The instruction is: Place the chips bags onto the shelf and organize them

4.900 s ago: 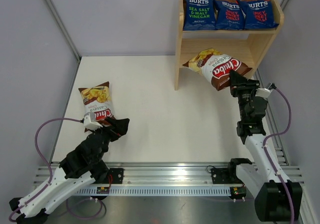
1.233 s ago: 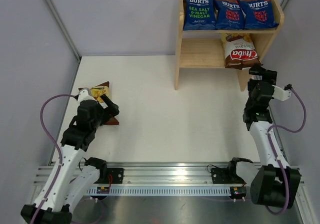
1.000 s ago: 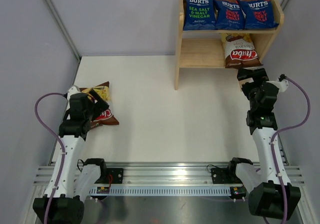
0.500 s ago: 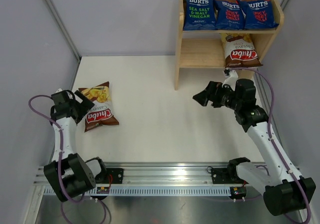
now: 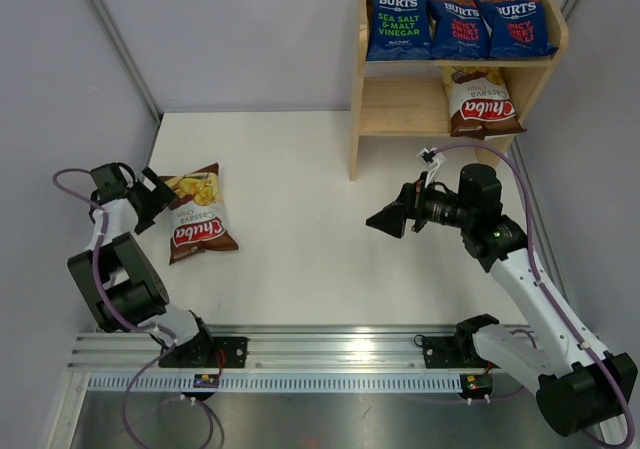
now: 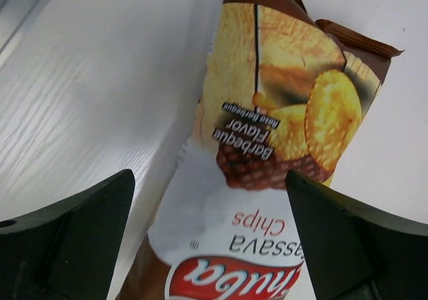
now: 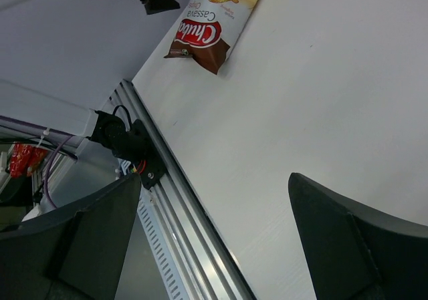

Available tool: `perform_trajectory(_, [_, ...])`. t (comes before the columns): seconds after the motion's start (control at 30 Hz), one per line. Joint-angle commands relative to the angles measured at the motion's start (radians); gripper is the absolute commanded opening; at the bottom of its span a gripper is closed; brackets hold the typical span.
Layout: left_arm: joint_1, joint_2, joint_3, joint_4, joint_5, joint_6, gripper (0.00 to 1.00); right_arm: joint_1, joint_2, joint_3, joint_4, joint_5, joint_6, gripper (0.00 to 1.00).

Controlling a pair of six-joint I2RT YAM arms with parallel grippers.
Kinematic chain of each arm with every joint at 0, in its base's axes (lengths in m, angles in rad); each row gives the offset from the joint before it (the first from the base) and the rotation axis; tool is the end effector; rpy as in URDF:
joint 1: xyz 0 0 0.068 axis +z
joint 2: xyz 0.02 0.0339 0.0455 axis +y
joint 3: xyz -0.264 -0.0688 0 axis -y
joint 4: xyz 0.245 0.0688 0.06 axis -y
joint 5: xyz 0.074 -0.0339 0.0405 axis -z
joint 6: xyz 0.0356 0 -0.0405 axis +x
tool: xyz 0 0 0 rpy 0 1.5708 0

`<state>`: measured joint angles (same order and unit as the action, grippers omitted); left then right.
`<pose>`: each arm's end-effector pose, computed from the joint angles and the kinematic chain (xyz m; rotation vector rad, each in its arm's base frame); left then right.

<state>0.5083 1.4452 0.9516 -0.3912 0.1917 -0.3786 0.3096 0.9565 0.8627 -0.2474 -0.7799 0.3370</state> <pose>0.2655 0.1401 0.2279 -0.9713 2.2400 -0.1776 0.1933 0.0881 0.3328 -0.5267 1.9124 1.1697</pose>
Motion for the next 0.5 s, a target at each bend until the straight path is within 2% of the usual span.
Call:
perform_trajectory(0.0, [0.033, 0.118, 0.075, 0.069, 0.177, 0.084, 0.99, 0.026, -0.038, -0.013, 0.082, -0.068, 0.005, 1.0])
perform_trajectory(0.03, [0.053, 0.183, 0.082, 0.089, 0.295, 0.083, 0.99, 0.031, -0.047, -0.017, 0.077, -0.061, 0.004, 0.99])
perform_trajectory(0.1, [0.096, 0.237, 0.078, 0.147, 0.36, 0.067, 0.99, 0.058, -0.058, -0.017, 0.071, -0.059, -0.007, 0.99])
perform_trajectory(0.13, [0.108, 0.263, 0.05, 0.22, 0.444, 0.06, 0.99, 0.069, -0.059, -0.016, 0.065, -0.062, -0.018, 0.99])
perform_trajectory(0.37, [0.121, 0.305, -0.013, 0.409, 0.617, -0.028, 0.99, 0.103, -0.053, -0.008, 0.043, -0.048, -0.038, 0.99])
perform_trajectory(0.47, [0.119, 0.346, -0.022, 0.433, 0.661, -0.059, 0.99, 0.108, -0.058, -0.011, 0.043, -0.048, -0.036, 0.99])
